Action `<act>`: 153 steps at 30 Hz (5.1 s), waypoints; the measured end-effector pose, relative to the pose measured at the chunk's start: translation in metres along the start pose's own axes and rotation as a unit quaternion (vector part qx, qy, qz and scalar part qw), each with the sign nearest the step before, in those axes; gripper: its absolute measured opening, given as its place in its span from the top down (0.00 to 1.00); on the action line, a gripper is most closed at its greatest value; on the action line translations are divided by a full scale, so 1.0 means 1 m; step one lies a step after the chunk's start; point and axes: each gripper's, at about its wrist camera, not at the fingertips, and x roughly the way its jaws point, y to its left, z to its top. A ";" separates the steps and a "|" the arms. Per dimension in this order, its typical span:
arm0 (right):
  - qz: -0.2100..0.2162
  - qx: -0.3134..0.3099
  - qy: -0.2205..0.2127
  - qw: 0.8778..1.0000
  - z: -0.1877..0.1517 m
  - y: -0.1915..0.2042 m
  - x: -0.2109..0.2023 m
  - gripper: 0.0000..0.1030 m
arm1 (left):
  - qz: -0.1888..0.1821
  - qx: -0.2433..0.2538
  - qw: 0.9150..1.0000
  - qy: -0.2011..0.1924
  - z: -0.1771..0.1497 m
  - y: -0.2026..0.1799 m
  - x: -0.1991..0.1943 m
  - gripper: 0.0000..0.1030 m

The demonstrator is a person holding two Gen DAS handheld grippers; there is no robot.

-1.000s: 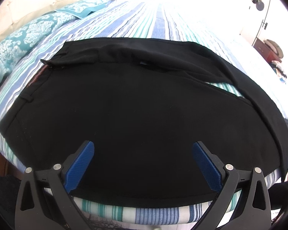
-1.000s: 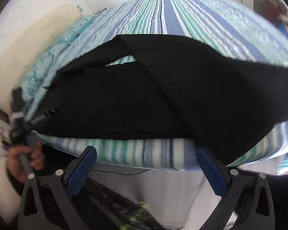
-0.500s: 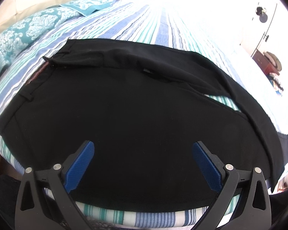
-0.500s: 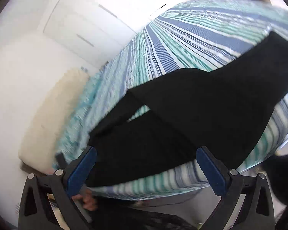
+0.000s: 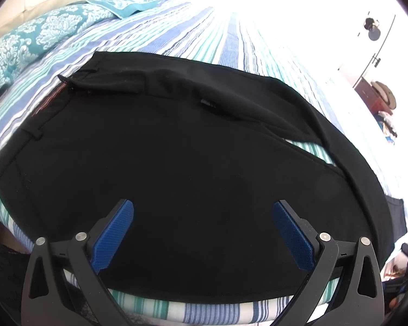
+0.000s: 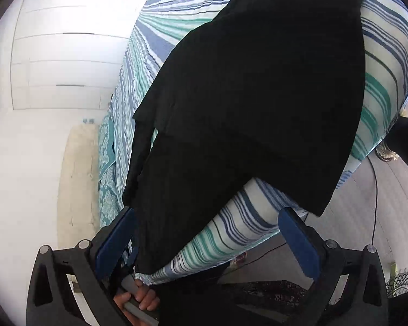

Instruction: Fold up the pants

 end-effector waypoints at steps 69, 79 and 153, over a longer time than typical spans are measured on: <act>0.115 -0.102 -0.165 0.974 0.068 0.023 -0.163 0.88 | -0.090 -0.076 0.980 0.158 0.200 -0.039 0.147 0.01; 0.153 -0.109 -0.154 0.970 0.081 0.019 -0.171 0.88 | -0.082 -0.155 0.970 0.169 0.222 -0.039 0.212 0.42; -0.491 -0.525 0.003 0.695 0.120 -0.021 -0.096 0.95 | -0.119 -0.039 0.984 0.124 0.006 -0.022 0.036 0.97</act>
